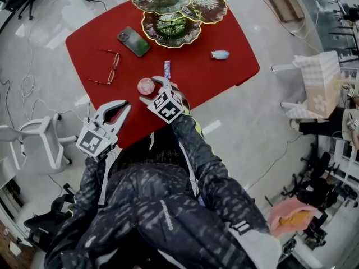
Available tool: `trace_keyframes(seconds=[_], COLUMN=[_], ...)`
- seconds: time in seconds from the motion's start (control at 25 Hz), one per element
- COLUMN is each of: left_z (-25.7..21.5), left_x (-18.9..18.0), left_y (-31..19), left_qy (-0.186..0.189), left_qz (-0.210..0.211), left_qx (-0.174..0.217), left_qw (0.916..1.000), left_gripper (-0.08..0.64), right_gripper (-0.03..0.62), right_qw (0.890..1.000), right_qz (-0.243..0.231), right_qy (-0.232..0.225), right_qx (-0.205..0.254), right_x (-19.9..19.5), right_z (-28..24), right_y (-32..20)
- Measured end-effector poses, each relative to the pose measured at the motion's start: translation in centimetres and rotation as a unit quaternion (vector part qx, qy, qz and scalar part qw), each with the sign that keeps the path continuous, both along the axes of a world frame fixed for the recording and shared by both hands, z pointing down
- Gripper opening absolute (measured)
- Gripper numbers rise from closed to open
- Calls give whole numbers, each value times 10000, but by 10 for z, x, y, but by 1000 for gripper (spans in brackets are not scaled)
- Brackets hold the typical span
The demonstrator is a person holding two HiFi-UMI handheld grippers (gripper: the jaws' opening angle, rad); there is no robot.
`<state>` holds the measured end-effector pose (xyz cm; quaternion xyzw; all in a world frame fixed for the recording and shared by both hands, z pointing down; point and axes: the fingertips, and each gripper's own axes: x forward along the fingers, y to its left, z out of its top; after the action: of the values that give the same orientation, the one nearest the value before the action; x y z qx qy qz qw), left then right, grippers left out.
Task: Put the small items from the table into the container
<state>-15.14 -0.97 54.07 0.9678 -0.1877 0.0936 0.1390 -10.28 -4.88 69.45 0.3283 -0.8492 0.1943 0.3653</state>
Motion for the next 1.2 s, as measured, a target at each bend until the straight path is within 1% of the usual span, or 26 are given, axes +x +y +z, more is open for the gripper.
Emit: trace_keyframes(seconds=[0.4,0.64,0.96,1.08,1.2], left_z=[3,-3,-9,-15,-11], left_x=[-4,-7,-13,-13,-17], left_y=[-1,-4,-3,-4,-3], left_qy=[5,18,19,90,-17], left_qz=[-69,-127,-149,-186,-210], left_qx=[-75,-45,25,-2,17], left_qw=[9999,9999,9999,9998,9998], left_gripper=[23,23,23,23,22], right_gripper=[319,319,319,319,319], right_qw=[9995,9994,9993,9994,9994], right_qz=[-78,-16,126,185,250], right_qy=[206,260,232,185,100], right_qx=[-230,-225,-280,-244,-194], right_x=[-2,0,1,2,1], right_z=[25,27,26,19,12], right_y=[-2,-5,-3,-4,-5])
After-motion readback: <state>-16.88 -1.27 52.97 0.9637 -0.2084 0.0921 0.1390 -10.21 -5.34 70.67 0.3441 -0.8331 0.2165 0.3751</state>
